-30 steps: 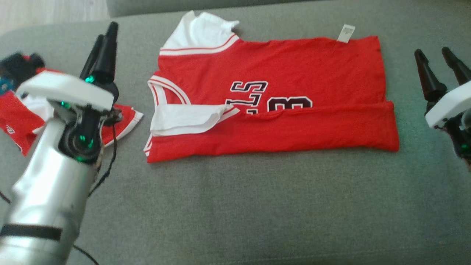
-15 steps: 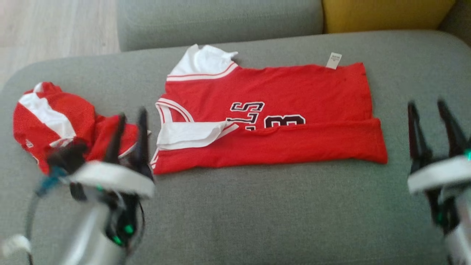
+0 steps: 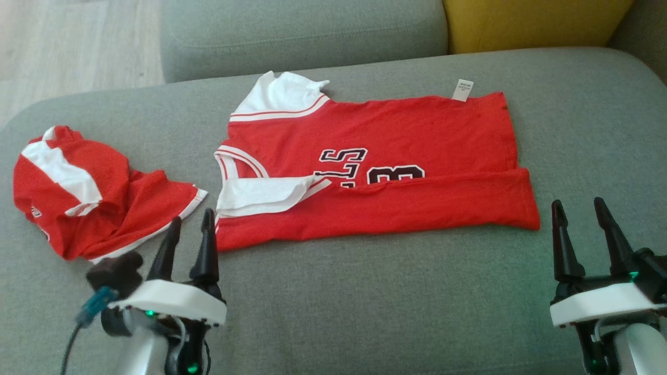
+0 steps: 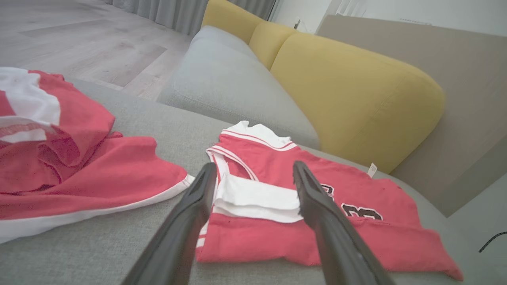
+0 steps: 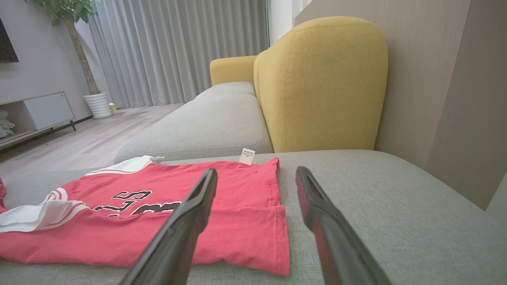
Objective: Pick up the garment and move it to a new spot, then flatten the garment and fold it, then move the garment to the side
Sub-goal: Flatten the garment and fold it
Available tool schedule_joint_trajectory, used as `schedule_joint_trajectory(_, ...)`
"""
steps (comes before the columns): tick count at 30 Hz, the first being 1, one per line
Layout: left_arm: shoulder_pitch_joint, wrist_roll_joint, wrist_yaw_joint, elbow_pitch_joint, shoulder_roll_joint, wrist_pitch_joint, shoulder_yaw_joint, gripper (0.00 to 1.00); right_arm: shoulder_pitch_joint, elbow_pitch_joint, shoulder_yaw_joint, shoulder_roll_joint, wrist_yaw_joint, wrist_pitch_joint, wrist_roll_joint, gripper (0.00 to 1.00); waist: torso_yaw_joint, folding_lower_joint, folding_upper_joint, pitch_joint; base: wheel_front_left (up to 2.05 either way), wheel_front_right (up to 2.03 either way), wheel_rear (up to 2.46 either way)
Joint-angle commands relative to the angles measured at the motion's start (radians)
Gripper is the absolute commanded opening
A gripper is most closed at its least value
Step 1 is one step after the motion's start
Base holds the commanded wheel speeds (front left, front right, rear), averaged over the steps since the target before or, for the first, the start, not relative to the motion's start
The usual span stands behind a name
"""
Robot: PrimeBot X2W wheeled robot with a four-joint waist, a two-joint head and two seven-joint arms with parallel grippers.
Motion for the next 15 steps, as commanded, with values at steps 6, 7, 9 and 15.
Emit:
schedule_joint_trajectory(6, -0.124, 0.074, 0.011, 0.182, 0.004, -0.001, -0.022, 1.00, -0.049, -0.043, 0.023, -0.006, -0.001, -0.011, 0.004, 1.00, -0.023, 0.0001, 0.0000, 0.033, 0.00, 0.00, 0.00)
schedule_joint_trajectory(7, -0.140, 0.080, 0.016, 0.209, 0.006, 0.003, -0.025, 1.00, -0.051, -0.044, 0.026, -0.005, -0.001, -0.011, 0.004, 1.00, -0.027, 0.0001, 0.0000, 0.040, 0.00, 0.00, 0.00)
schedule_joint_trajectory(9, -0.171, 0.094, 0.031, 0.261, 0.013, 0.014, -0.031, 1.00, -0.055, -0.046, 0.029, -0.003, -0.001, -0.011, 0.005, 1.00, -0.036, 0.0001, 0.0000, 0.051, 0.00, 0.00, 0.00)
schedule_joint_trajectory(15, -0.261, 0.128, 0.108, 0.398, 0.033, 0.034, -0.027, 1.00, -0.070, -0.051, 0.021, 0.002, -0.001, -0.011, -0.003, 1.00, -0.065, 0.0001, 0.0000, 0.084, 0.00, 0.00, 0.00)
